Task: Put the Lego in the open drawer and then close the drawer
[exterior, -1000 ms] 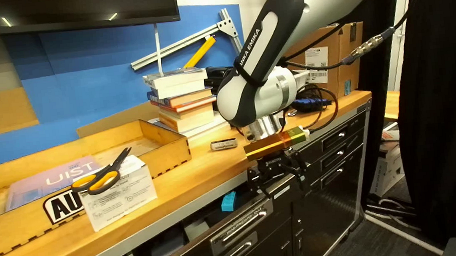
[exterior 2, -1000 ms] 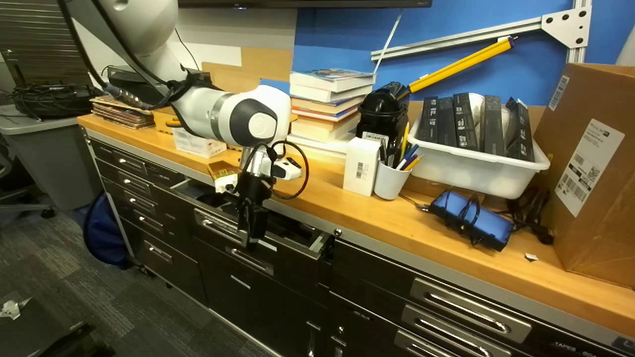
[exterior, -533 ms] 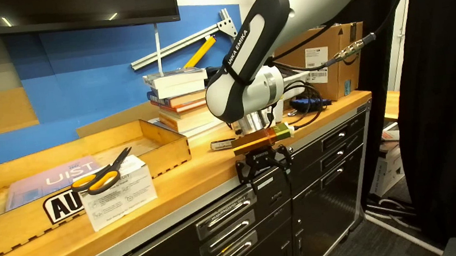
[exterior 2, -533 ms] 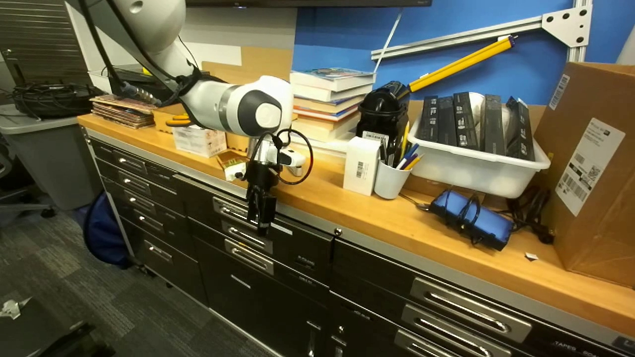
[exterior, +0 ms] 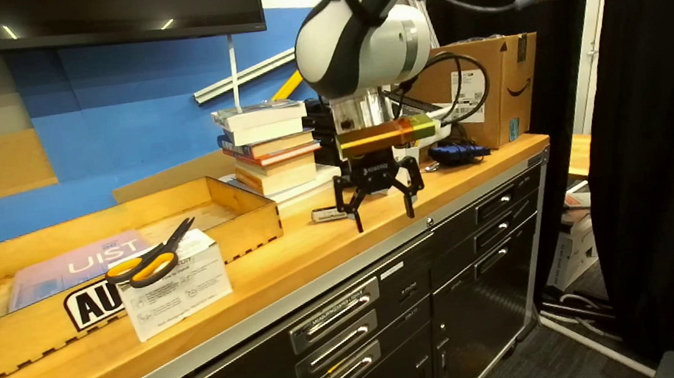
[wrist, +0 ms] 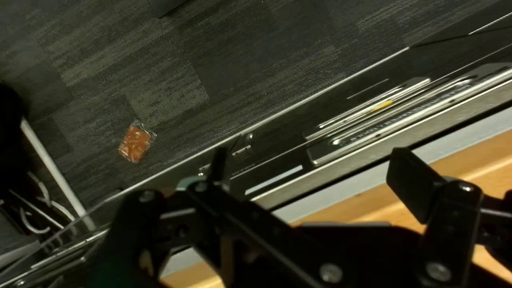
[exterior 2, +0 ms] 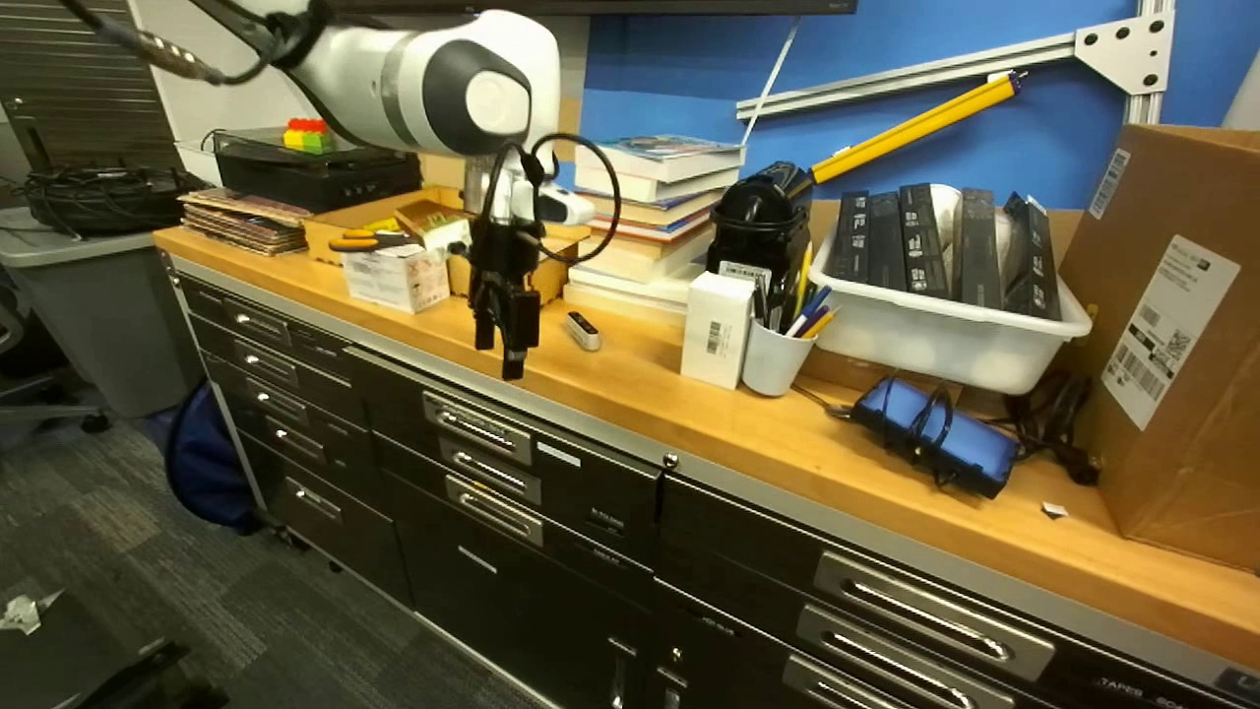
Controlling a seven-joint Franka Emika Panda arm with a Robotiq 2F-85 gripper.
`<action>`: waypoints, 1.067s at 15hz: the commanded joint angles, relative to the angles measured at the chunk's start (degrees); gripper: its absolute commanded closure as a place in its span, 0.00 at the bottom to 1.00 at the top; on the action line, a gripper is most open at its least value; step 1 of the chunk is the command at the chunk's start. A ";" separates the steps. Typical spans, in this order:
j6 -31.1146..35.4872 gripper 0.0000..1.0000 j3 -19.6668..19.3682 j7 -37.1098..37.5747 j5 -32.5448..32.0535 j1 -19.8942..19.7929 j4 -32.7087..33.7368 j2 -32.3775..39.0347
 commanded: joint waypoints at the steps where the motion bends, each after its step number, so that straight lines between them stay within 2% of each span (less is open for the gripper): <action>1: -4.03 0.00 2.63 -9.74 2.87 -0.31 -2.05 -7.81; 7: -8.10 0.00 6.60 -23.23 3.99 0.97 -1.52 -12.02; 9: -6.37 0.00 7.82 -24.21 2.21 1.73 -2.32 -12.35; 12: -7.20 0.00 10.07 -22.03 -1.38 3.62 -3.17 -7.78; 16: -3.65 0.00 12.13 -15.02 -9.18 7.16 -5.15 1.25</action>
